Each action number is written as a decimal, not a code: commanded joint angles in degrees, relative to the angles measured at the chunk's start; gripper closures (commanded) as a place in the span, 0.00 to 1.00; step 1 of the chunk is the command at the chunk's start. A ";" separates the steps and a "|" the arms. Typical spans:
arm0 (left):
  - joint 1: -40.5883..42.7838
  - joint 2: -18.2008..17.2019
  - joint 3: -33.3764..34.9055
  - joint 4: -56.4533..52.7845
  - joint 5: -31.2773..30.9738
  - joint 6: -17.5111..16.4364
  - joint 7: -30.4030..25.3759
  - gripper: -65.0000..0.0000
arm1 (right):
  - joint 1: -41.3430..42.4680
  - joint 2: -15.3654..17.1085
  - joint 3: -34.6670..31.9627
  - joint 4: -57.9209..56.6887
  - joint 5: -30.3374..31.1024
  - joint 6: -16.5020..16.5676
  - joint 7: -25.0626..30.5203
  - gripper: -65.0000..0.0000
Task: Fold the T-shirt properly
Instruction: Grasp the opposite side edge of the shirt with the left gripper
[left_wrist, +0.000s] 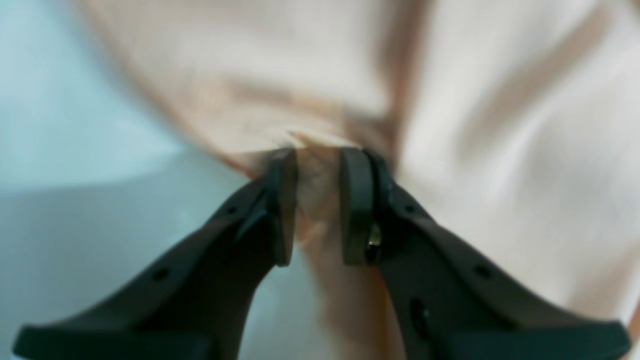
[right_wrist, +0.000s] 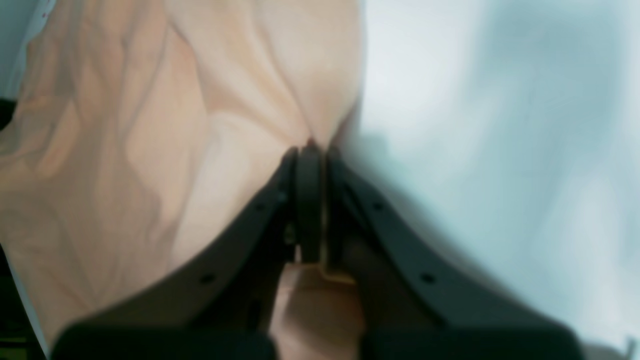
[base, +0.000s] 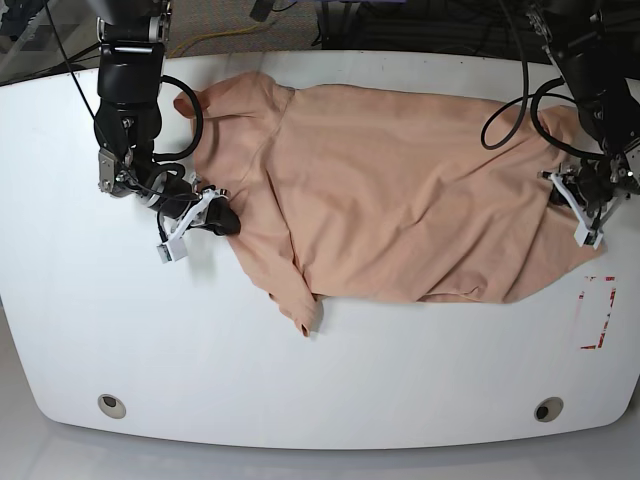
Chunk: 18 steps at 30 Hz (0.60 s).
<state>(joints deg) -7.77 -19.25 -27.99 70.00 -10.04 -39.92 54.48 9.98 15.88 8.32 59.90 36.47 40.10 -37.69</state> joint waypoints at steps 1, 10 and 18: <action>-1.42 -0.75 -0.01 -3.23 2.35 -0.08 -0.37 0.80 | 0.97 0.69 0.17 0.72 0.06 -0.10 -0.15 1.00; -13.20 -3.74 4.03 -18.79 9.82 -0.08 -9.95 0.80 | 0.97 0.69 0.17 0.72 0.06 -0.10 -0.15 1.00; -18.82 -9.99 9.92 -23.62 9.56 -0.08 -16.37 0.78 | 0.97 0.69 0.17 0.80 0.06 -0.10 -0.15 1.00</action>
<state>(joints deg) -24.67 -26.87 -17.93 45.65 -0.12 -40.32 39.77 10.00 15.86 8.29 59.90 36.47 40.10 -37.69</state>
